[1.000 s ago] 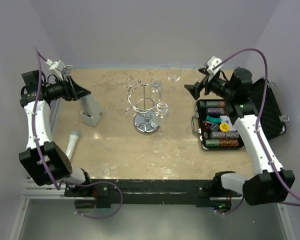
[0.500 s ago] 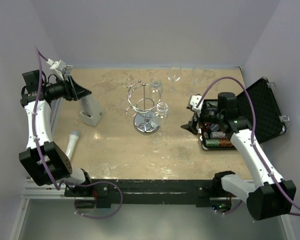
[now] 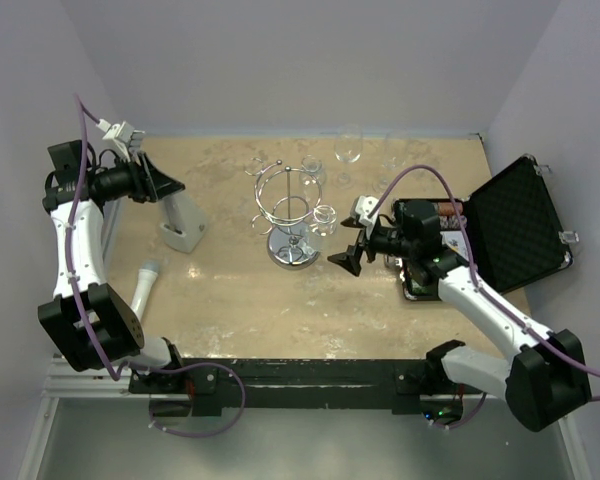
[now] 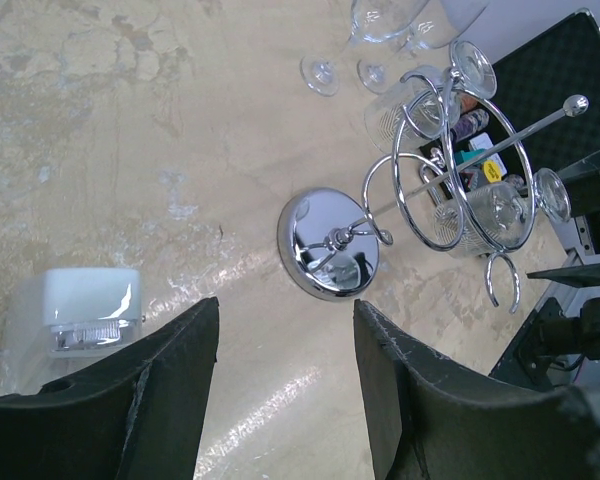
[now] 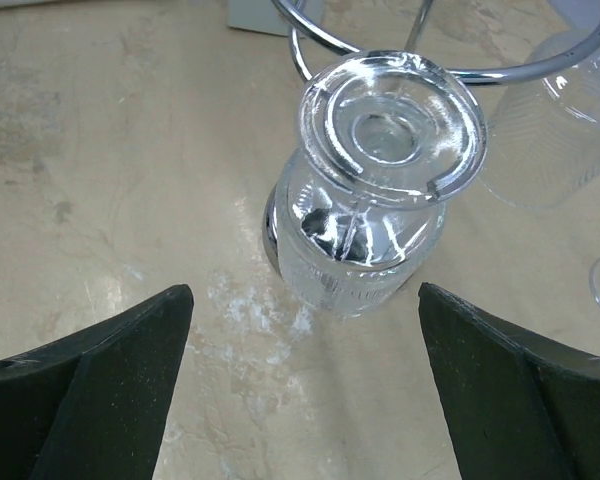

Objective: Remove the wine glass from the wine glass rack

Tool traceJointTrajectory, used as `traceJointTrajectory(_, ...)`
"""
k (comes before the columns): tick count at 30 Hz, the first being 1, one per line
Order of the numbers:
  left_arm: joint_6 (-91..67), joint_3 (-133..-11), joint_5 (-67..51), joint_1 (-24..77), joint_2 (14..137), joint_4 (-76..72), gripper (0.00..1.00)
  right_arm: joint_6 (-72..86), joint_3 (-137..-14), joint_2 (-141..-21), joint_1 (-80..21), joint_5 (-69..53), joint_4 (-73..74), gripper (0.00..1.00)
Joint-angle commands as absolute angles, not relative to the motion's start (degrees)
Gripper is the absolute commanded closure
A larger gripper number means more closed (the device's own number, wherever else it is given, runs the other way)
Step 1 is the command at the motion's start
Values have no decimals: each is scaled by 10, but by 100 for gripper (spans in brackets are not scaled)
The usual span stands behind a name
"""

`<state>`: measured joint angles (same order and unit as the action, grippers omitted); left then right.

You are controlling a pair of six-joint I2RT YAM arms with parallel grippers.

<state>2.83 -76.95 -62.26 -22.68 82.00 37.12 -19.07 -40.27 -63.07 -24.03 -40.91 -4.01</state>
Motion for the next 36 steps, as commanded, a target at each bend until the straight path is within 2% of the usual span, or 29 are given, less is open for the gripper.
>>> traceJointTrajectory(1,40,-776,-620,-221,810,373,39,-117,-389,-645,-241,-395,-157,1)
traceJointTrajectory(24,15,-766,-613,-212,820,351,40,-107,-396,-735,-254,-408,-268,2)
traceJointTrajectory(32,11,-766,-614,-210,821,345,40,-105,-407,-753,-257,-395,-278,7)
traceJointTrajectory(36,7,-763,-614,-210,819,340,40,-105,-409,-751,-257,-381,-277,13)
